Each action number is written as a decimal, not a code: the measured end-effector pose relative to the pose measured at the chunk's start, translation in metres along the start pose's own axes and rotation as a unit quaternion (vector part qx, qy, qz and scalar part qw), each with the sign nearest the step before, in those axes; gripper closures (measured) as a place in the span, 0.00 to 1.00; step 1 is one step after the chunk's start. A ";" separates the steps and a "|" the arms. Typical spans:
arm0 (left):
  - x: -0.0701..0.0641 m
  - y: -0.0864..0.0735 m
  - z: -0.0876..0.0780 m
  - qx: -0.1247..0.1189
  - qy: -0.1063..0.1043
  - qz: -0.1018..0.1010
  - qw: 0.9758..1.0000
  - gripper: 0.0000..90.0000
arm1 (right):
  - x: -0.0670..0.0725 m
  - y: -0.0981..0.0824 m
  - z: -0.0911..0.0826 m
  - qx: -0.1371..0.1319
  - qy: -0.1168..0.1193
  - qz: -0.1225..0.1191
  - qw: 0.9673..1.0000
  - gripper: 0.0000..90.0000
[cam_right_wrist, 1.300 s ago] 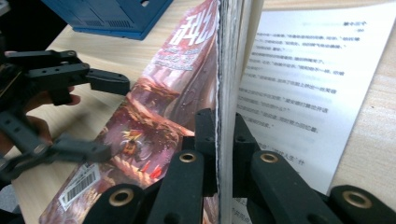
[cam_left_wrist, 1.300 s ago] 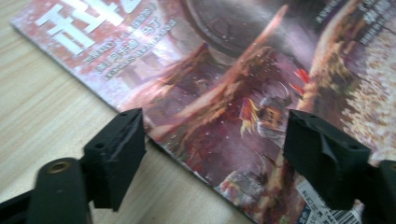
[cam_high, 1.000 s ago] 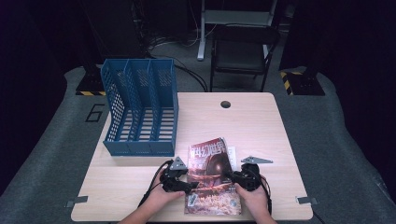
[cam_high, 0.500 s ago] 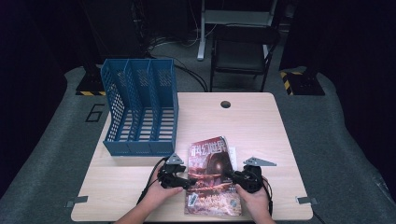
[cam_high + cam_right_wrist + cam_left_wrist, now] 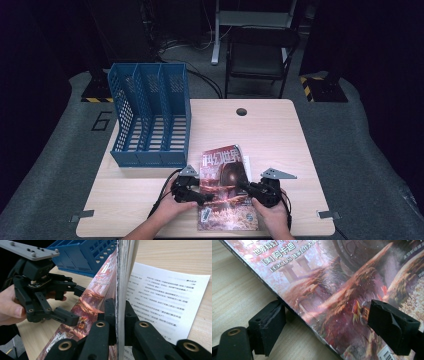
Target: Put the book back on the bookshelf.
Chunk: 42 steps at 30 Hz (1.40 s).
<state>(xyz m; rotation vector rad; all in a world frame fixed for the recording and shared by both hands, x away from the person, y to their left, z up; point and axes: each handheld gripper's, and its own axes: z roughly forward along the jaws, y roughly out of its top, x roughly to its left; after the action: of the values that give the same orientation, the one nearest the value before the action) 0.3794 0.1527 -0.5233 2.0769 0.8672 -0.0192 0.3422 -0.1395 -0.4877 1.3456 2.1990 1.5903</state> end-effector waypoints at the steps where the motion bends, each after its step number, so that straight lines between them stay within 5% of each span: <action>1: 0.000 0.000 0.001 -0.003 -0.001 -0.001 1.000 0.17 | 0.001 0.000 0.000 -0.001 0.002 0.002 1.000 0.96; 17: -0.003 0.002 0.007 -0.006 -0.029 0.004 1.000 0.16 | 0.006 0.003 -0.005 -0.018 0.025 -0.004 1.000 0.96; 28: -0.007 0.003 0.011 0.003 -0.044 0.030 0.999 0.15 | 0.004 0.003 -0.004 -0.021 0.039 0.006 0.999 0.96; 37: -0.006 0.003 0.008 0.002 -0.037 0.012 0.999 0.22 | 0.001 0.003 0.000 -0.006 0.021 -0.004 1.000 0.96; 42: -0.005 0.005 0.001 -0.010 -0.039 -0.002 0.999 0.36 | 0.000 0.003 0.000 -0.001 0.018 0.002 1.000 0.95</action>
<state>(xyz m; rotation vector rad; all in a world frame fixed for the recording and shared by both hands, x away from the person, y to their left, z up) 0.3791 0.1476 -0.5188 2.0418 0.8199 -0.0926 0.3439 -0.1387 -0.4854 1.3306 2.2155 1.6310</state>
